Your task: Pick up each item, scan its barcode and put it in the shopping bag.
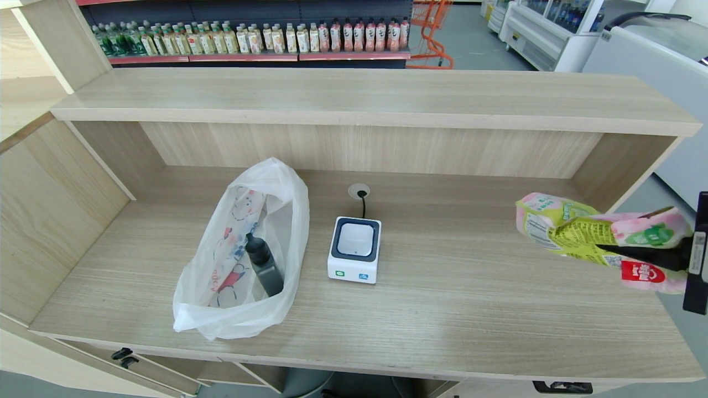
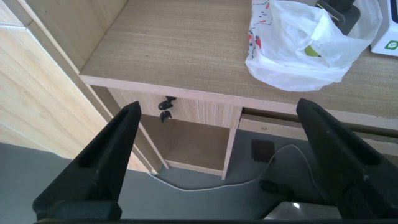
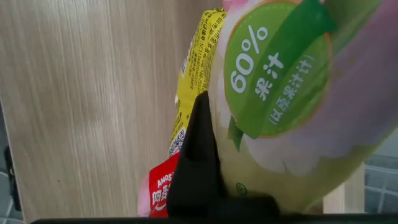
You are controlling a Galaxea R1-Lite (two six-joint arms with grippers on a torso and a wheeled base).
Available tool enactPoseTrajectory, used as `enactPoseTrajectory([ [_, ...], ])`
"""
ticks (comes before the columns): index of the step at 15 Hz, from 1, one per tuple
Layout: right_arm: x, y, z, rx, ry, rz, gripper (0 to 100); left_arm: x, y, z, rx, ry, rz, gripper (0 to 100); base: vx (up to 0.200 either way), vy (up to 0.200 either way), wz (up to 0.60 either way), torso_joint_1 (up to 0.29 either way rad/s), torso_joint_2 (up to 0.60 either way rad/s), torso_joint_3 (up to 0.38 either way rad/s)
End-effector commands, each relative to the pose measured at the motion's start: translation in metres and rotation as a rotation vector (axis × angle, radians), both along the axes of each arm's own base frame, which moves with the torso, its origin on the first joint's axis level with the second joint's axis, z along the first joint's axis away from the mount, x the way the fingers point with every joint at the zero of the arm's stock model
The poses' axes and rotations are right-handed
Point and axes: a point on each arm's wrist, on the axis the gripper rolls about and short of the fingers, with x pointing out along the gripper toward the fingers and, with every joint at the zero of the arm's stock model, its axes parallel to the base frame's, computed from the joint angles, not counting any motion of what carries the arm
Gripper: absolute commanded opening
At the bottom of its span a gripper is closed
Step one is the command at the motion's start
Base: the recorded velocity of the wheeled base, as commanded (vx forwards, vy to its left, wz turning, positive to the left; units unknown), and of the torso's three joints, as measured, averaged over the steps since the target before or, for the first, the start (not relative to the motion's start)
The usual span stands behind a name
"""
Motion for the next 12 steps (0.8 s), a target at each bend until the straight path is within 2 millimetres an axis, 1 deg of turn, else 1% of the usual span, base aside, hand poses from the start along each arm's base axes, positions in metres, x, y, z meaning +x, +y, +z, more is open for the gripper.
enactPoseTrajectory([
  [1, -0.004, -0.004, -0.001, -0.06, -0.044, -0.001, 0, 0.0, 0.0, 0.0, 0.0, 0.0, 0.001, 100, 0.0, 0.0, 0.0, 0.0, 0.0, 0.0],
  [3, -0.005, -0.004, 0.0, -0.109, -0.077, 0.015, 0, 0.0, 0.0, 0.0, 0.0, 0.0, 0.002, 100, 0.0, 0.0, 0.0, 0.0, 0.0, 0.0],
  [6, -0.012, -0.003, 0.004, -0.112, -0.105, 0.016, 0, 0.0, 0.0, 0.0, 0.003, 0.0, 0.0, 100, 0.0, 0.0, 0.0, 0.0, 0.0, 0.0],
  [8, -0.02, -0.003, 0.003, -0.109, -0.114, 0.019, 0, 0.0, 0.0, 0.0, 0.0, 0.0, 0.001, 100, 0.0, 0.0, 0.0, 0.0, 0.0, 0.0],
  [12, -0.028, 0.001, 0.0, -0.101, -0.075, 0.047, 0, 0.0, 0.0, 0.0, 0.0, 0.0, 0.002, 100, 0.0, 0.2, 0.0, 0.001, 0.0, 0.005],
])
